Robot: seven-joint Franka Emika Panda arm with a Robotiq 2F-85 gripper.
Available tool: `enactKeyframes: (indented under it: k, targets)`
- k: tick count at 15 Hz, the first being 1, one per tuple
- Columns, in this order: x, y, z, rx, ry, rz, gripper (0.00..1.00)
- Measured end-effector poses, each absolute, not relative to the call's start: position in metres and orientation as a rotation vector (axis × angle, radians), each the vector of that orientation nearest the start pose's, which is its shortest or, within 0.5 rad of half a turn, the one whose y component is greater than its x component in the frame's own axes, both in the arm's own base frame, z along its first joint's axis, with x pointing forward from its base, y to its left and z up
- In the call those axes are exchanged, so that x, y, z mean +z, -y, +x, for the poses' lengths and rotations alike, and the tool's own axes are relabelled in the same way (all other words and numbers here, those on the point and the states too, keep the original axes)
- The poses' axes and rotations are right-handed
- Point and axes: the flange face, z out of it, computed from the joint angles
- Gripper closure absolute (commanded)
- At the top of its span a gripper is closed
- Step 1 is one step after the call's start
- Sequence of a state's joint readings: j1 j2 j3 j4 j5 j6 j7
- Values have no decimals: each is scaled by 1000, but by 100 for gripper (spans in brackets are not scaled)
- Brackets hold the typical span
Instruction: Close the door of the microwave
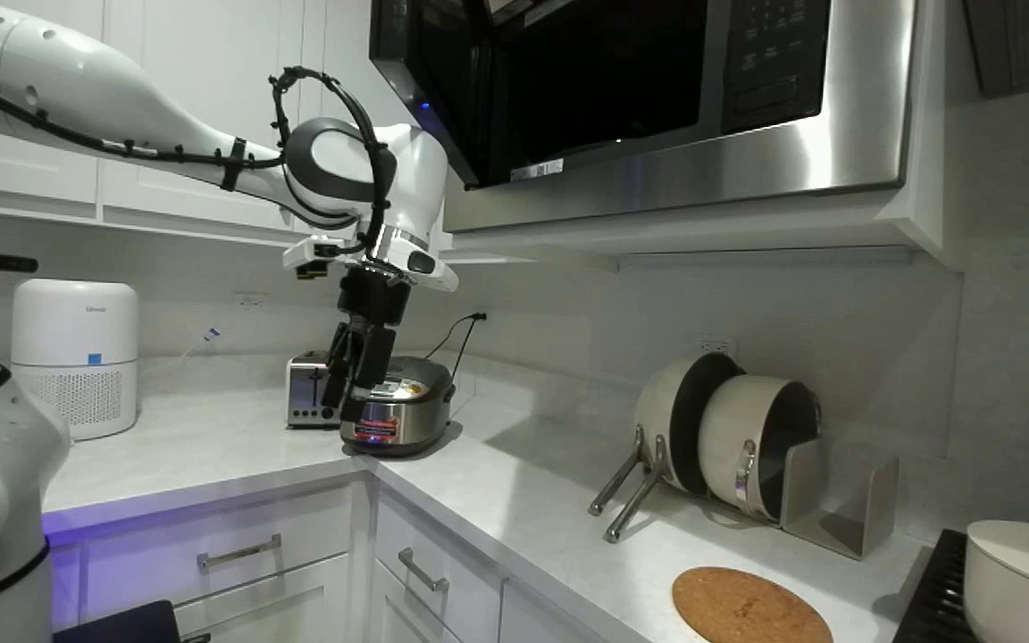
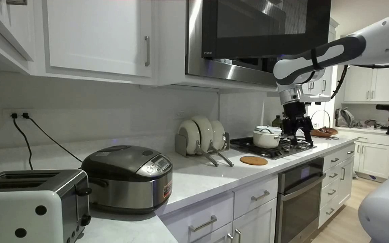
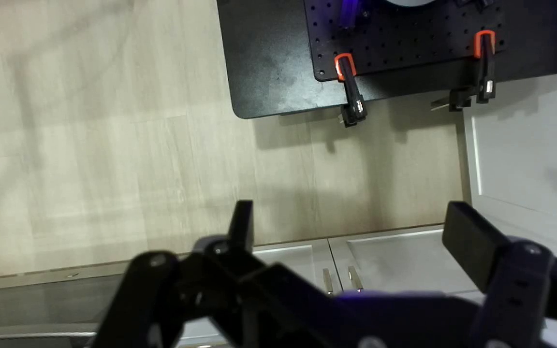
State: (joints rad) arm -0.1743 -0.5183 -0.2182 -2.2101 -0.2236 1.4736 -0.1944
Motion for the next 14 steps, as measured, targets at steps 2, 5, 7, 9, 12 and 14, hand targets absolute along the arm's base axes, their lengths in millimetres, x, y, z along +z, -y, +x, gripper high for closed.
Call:
enactKeyframes:
  k: [2, 5, 7, 9, 12, 14]
  targets:
    - [555, 179, 330, 398, -244, -3157, 0]
    - [553, 179, 329, 407, -243, -3155, 0]
    - [541, 181, 320, 452, -243, -3153, 0]
    - [524, 184, 301, 520, -220, -3144, 0]
    - [511, 185, 259, 569, -120, -3118, 0]
    - [517, 179, 229, 540, -17, -3109, 0]
